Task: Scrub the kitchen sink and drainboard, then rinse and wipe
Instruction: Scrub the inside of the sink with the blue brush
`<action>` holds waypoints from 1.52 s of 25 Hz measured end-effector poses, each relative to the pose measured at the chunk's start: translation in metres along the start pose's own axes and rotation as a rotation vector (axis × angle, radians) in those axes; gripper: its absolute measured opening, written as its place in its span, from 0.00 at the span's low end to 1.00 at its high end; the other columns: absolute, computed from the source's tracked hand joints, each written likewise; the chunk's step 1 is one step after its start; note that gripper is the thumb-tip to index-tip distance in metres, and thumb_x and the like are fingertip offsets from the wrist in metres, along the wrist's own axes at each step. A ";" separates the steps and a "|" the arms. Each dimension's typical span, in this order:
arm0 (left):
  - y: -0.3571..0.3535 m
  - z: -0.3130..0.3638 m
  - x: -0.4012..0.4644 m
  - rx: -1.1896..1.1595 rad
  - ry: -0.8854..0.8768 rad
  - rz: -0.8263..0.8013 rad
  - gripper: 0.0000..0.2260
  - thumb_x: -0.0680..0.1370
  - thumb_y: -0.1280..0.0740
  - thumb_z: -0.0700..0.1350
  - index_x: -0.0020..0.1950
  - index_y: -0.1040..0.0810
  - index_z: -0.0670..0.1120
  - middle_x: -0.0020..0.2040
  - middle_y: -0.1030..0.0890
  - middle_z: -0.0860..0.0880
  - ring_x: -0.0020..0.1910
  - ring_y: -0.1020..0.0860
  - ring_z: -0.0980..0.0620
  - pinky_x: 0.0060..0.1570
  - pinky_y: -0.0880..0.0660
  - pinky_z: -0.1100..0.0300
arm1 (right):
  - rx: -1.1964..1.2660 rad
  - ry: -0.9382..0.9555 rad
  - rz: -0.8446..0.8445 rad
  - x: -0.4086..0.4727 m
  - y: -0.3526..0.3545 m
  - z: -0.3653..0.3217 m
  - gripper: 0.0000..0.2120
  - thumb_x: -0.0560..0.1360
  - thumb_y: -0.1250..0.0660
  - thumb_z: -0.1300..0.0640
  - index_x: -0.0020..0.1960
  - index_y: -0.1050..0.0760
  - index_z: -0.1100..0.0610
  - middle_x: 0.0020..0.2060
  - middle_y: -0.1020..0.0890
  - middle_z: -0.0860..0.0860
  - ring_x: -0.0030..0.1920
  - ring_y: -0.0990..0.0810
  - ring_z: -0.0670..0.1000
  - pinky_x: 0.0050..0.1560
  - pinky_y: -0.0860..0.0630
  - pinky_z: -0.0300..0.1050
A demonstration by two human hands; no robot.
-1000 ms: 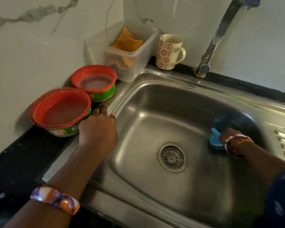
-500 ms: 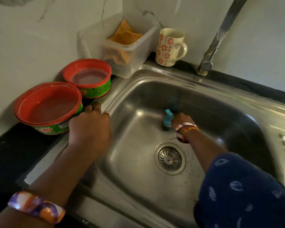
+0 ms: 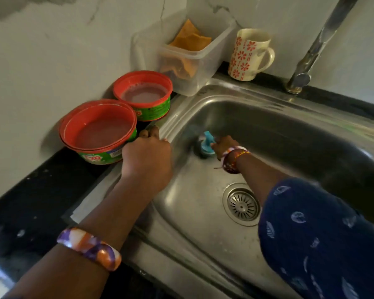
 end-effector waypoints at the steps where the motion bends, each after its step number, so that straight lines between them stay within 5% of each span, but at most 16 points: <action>1: 0.001 -0.001 0.001 0.005 -0.010 0.009 0.15 0.78 0.41 0.47 0.65 0.28 0.49 0.69 0.35 0.45 0.63 0.29 0.46 0.37 0.36 0.57 | -0.020 0.078 -0.016 -0.010 -0.008 -0.018 0.17 0.79 0.41 0.55 0.65 0.26 0.61 0.62 0.24 0.60 0.62 0.25 0.60 0.55 0.30 0.43; 7: 0.001 -0.006 0.000 0.052 -0.063 -0.021 0.16 0.78 0.42 0.48 0.65 0.29 0.49 0.69 0.35 0.44 0.62 0.28 0.46 0.38 0.36 0.57 | -0.098 0.479 -0.371 -0.126 -0.057 -0.011 0.17 0.80 0.42 0.53 0.67 0.28 0.52 0.63 0.23 0.55 0.63 0.25 0.56 0.62 0.30 0.44; 9: 0.004 -0.006 0.001 0.068 -0.073 -0.015 0.16 0.78 0.42 0.49 0.66 0.29 0.50 0.69 0.35 0.45 0.62 0.28 0.46 0.38 0.36 0.58 | -0.192 0.498 -0.235 -0.092 -0.047 -0.009 0.17 0.79 0.43 0.52 0.66 0.27 0.51 0.61 0.22 0.55 0.62 0.24 0.57 0.61 0.29 0.46; 13: 0.003 -0.004 0.000 0.121 -0.071 -0.023 0.17 0.78 0.43 0.50 0.67 0.30 0.51 0.71 0.37 0.45 0.63 0.29 0.46 0.38 0.36 0.57 | -0.197 0.180 0.015 -0.007 0.000 -0.007 0.17 0.79 0.42 0.54 0.64 0.26 0.58 0.62 0.23 0.59 0.63 0.26 0.59 0.59 0.29 0.44; 18: 0.001 -0.006 0.002 0.124 -0.062 -0.013 0.16 0.78 0.43 0.49 0.66 0.29 0.50 0.69 0.35 0.46 0.62 0.28 0.47 0.38 0.35 0.58 | -0.191 0.511 -0.317 -0.133 -0.054 -0.007 0.20 0.79 0.42 0.52 0.71 0.33 0.50 0.64 0.24 0.57 0.63 0.25 0.58 0.61 0.30 0.47; 21: -0.001 -0.004 0.003 0.142 -0.059 -0.011 0.16 0.79 0.43 0.50 0.65 0.30 0.51 0.68 0.34 0.46 0.62 0.28 0.47 0.37 0.35 0.58 | -0.399 0.577 -0.115 -0.131 -0.037 -0.016 0.19 0.80 0.46 0.49 0.71 0.35 0.47 0.61 0.24 0.57 0.59 0.23 0.59 0.55 0.27 0.48; 26: -0.005 -0.002 0.005 0.174 -0.040 -0.004 0.16 0.78 0.43 0.50 0.65 0.29 0.52 0.69 0.35 0.45 0.61 0.27 0.47 0.37 0.33 0.58 | -0.346 0.159 0.083 -0.016 0.021 0.010 0.18 0.79 0.43 0.49 0.67 0.28 0.51 0.63 0.24 0.54 0.63 0.24 0.57 0.60 0.28 0.48; 31: -0.007 -0.006 0.005 0.097 -0.035 0.007 0.14 0.76 0.41 0.49 0.60 0.25 0.50 0.62 0.30 0.44 0.57 0.24 0.44 0.39 0.30 0.56 | -0.417 -0.266 0.136 -0.065 0.053 0.113 0.16 0.77 0.39 0.57 0.64 0.26 0.58 0.61 0.22 0.56 0.61 0.23 0.57 0.58 0.27 0.48; 36: -0.012 -0.012 0.007 0.038 -0.058 0.035 0.14 0.73 0.37 0.48 0.58 0.22 0.48 0.60 0.27 0.42 0.55 0.24 0.41 0.45 0.25 0.53 | -0.647 -0.350 -0.258 -0.150 0.093 0.141 0.18 0.81 0.43 0.59 0.69 0.33 0.63 0.69 0.29 0.55 0.68 0.29 0.55 0.63 0.31 0.44; 38: -0.014 -0.014 0.011 0.021 -0.082 0.042 0.14 0.73 0.37 0.48 0.57 0.21 0.48 0.61 0.27 0.40 0.55 0.24 0.40 0.46 0.26 0.51 | -0.680 -0.317 -0.445 -0.164 0.070 0.141 0.20 0.78 0.39 0.47 0.65 0.26 0.58 0.65 0.26 0.56 0.63 0.25 0.56 0.57 0.28 0.45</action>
Point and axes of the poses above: each hand's wrist, its own x-axis towards the middle knuckle, its own y-axis out of the back of the hand, z = x × y, the point moved 1 cm from there along x, towards the middle knuckle
